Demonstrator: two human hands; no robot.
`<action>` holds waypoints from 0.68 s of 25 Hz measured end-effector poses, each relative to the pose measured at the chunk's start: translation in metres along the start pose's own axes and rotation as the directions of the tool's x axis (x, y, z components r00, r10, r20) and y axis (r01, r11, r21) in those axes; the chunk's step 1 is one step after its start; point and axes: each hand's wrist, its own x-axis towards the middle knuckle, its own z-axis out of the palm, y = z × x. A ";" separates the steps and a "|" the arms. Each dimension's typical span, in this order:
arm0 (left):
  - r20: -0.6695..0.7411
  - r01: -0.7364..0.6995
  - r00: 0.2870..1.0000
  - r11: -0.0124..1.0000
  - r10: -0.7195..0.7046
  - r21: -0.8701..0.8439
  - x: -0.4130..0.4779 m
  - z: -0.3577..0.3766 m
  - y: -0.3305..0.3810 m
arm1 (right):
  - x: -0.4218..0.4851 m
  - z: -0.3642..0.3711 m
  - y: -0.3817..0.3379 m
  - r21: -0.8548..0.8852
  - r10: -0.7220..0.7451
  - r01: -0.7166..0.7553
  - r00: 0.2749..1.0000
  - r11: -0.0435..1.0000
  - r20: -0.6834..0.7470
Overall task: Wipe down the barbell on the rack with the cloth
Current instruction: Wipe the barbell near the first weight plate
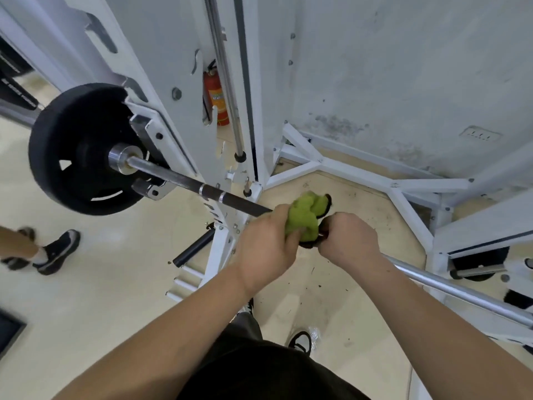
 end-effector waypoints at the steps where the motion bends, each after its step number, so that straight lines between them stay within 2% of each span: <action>1: -0.028 0.117 0.993 0.991 -0.119 -0.062 -0.012 -0.008 0.000 | -0.001 0.001 0.000 -0.024 -0.024 0.024 1.000 0.999 -0.006; 2: -0.052 0.248 0.965 0.958 -0.258 -0.143 -0.022 -0.017 0.002 | -0.001 0.001 -0.001 -0.047 -0.054 0.054 0.998 0.997 -0.012; 4: -0.083 0.486 0.832 0.792 -0.549 -0.371 -0.037 -0.035 0.010 | -0.003 -0.002 -0.003 -0.052 -0.120 0.119 0.993 0.992 -0.022; 6: -0.065 0.578 0.683 0.592 -0.728 -0.562 -0.049 -0.048 0.013 | -0.001 -0.004 -0.009 -0.008 -0.193 0.193 0.980 0.981 -0.041; 9: 0.137 0.598 0.559 0.283 -0.818 -0.749 -0.054 -0.046 0.006 | 0.009 -0.005 -0.021 0.006 -0.218 0.218 0.976 0.976 -0.013; 11: 0.253 0.588 0.469 0.085 -0.847 -0.805 -0.046 -0.032 -0.012 | 0.013 -0.004 -0.025 -0.005 -0.188 0.188 0.981 0.982 0.038; 13: 0.285 0.554 0.352 -0.047 -0.892 -0.831 -0.027 -0.024 -0.030 | 0.013 -0.002 -0.027 -0.038 -0.182 0.184 0.983 0.982 0.037; 14: 0.288 0.527 0.323 -0.082 -0.902 -0.846 -0.014 -0.018 -0.041 | 0.014 -0.001 -0.028 -0.051 -0.185 0.186 0.982 0.981 0.026; 17: 0.287 0.457 0.403 -0.081 -0.869 -0.886 0.019 -0.004 -0.040 | 0.015 0.002 -0.028 -0.030 -0.192 0.192 0.981 0.981 0.009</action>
